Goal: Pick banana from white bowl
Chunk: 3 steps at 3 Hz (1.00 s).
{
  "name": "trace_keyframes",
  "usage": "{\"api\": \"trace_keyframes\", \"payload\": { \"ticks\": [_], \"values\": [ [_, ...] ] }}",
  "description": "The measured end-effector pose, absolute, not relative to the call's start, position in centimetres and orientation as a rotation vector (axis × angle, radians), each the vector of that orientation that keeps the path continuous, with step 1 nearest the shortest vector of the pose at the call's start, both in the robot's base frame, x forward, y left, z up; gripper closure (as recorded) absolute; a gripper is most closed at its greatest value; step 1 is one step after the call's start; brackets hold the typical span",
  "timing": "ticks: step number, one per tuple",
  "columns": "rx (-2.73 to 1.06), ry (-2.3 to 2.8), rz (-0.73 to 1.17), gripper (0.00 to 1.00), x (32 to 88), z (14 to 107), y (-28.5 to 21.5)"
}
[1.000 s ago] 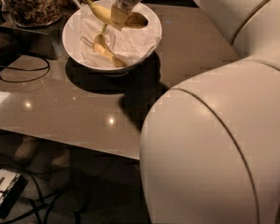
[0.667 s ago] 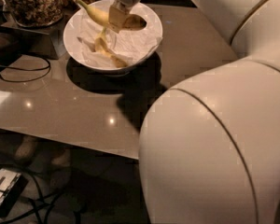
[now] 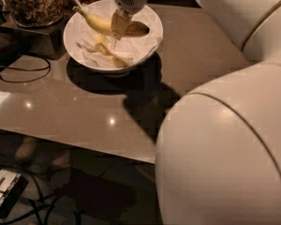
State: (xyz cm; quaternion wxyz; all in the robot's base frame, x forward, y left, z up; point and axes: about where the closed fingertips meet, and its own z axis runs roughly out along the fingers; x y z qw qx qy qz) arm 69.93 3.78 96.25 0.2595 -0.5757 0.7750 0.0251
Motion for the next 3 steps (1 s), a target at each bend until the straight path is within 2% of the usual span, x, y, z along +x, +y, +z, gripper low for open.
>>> {"api": "trace_keyframes", "payload": {
  "ticks": [2, 3],
  "values": [
    [-1.685, 2.025, 0.156, 1.0, 66.6, 94.5, 3.4],
    [-1.655, 2.01, 0.206, 1.0, 61.8, 95.0, 4.2]
  ]
}}
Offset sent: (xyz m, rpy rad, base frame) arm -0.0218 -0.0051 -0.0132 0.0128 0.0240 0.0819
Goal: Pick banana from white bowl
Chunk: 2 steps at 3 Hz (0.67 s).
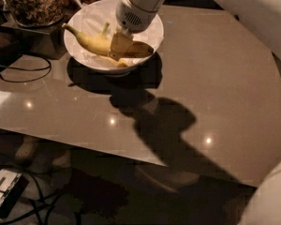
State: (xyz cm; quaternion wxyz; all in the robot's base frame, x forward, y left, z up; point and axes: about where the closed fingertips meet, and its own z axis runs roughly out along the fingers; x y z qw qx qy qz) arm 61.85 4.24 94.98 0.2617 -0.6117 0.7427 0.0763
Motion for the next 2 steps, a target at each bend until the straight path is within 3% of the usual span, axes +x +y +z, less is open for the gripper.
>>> {"api": "trace_keyframes", "payload": {
  "ticks": [2],
  "values": [
    [-1.651, 2.017, 0.266, 1.0, 59.7, 94.9, 5.3]
  ]
}}
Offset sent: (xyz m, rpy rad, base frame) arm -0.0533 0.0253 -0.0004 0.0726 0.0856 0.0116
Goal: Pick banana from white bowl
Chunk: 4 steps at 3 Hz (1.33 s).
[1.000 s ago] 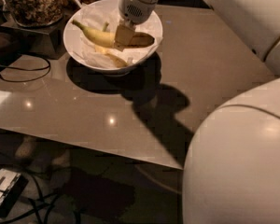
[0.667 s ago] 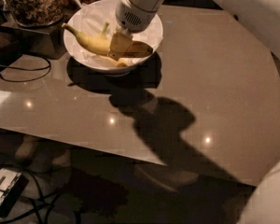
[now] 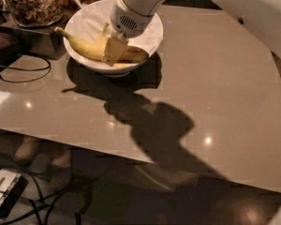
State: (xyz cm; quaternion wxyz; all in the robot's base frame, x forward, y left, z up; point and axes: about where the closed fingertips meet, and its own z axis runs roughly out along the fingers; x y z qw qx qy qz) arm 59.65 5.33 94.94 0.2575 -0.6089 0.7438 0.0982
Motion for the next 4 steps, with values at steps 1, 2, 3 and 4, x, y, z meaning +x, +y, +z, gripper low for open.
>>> {"api": "trace_keyframes", "payload": {
  "ticks": [1, 2, 3, 4],
  "values": [
    [-1.651, 2.014, 0.316, 1.0, 57.6, 94.9, 7.4],
    [-1.695, 1.978, 0.364, 1.0, 56.2, 94.9, 9.9],
    [-1.696, 1.977, 0.365, 1.0, 56.1, 94.9, 9.9],
    [-1.754, 1.933, 0.392, 1.0, 54.8, 94.9, 12.0]
  ]
}}
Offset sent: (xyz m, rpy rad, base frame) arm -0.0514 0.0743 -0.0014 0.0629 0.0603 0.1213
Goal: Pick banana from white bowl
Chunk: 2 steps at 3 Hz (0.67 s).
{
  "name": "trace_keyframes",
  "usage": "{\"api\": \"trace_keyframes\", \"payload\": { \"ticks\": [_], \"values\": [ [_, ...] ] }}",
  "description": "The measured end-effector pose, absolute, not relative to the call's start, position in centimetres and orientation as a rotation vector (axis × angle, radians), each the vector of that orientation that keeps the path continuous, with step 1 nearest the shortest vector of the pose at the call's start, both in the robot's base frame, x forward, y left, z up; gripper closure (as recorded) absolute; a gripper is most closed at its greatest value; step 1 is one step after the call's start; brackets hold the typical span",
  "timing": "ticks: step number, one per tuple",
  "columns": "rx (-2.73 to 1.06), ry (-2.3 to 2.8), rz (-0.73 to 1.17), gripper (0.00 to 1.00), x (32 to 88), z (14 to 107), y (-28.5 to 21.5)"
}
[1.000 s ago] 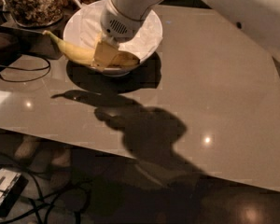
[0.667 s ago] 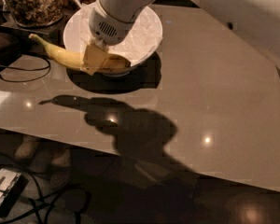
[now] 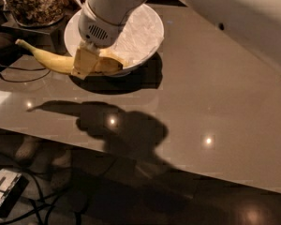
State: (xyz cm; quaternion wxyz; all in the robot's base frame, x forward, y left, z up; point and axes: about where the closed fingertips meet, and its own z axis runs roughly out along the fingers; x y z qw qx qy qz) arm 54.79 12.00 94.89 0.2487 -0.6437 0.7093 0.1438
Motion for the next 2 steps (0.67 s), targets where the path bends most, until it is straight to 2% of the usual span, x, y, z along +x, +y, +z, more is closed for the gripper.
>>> {"api": "trace_keyframes", "payload": {
  "ticks": [1, 2],
  "values": [
    [-1.823, 1.887, 0.421, 1.0, 53.25, 94.87, 14.11],
    [-1.824, 1.886, 0.422, 1.0, 53.23, 94.87, 14.13]
  ]
}}
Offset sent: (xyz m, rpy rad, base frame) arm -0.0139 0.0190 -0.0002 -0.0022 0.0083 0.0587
